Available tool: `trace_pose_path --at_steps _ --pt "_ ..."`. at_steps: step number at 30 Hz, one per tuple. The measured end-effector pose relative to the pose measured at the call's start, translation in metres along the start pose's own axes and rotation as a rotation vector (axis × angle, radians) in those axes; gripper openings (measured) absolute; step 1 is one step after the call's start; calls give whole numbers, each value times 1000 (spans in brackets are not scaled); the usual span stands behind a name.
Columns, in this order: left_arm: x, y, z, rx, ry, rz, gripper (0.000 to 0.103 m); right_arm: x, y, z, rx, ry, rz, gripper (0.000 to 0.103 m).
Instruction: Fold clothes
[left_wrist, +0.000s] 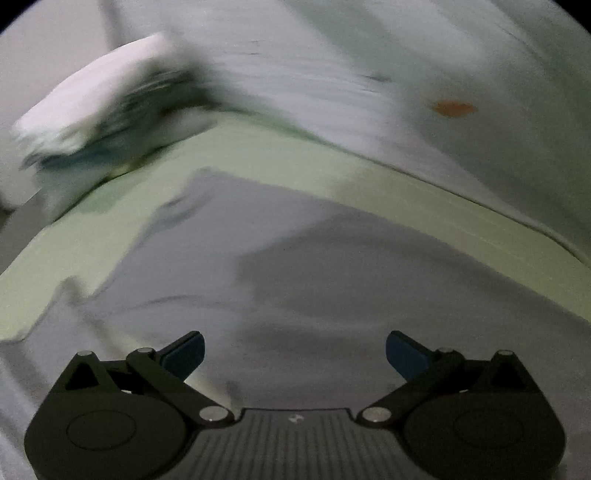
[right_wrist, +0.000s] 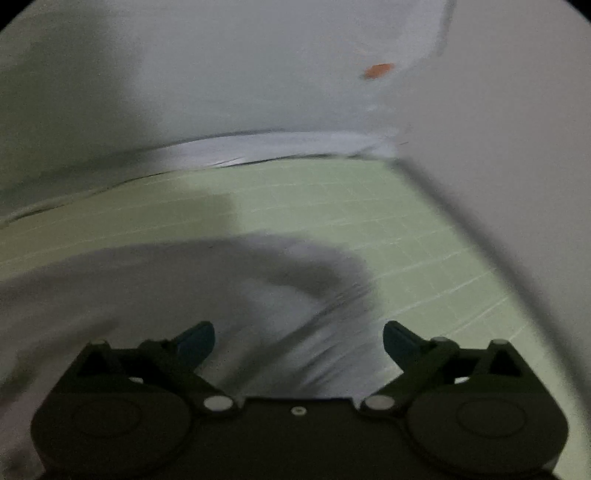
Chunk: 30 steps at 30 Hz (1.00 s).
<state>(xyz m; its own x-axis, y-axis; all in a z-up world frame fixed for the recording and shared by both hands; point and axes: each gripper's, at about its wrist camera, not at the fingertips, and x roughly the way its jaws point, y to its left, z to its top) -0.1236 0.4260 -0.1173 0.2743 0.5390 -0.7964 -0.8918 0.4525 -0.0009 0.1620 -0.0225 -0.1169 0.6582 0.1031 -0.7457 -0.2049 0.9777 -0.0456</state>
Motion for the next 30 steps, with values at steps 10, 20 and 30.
trace_pose_path --at_steps 10,20,30 --pt "38 110 34 15 -22 65 103 -48 112 -87 -4 132 119 102" --pt "104 122 69 213 -65 -111 69 -64 200 -116 95 111 92 102" --pt "119 137 102 212 -184 -105 4 -73 257 -102 60 110 133 102"
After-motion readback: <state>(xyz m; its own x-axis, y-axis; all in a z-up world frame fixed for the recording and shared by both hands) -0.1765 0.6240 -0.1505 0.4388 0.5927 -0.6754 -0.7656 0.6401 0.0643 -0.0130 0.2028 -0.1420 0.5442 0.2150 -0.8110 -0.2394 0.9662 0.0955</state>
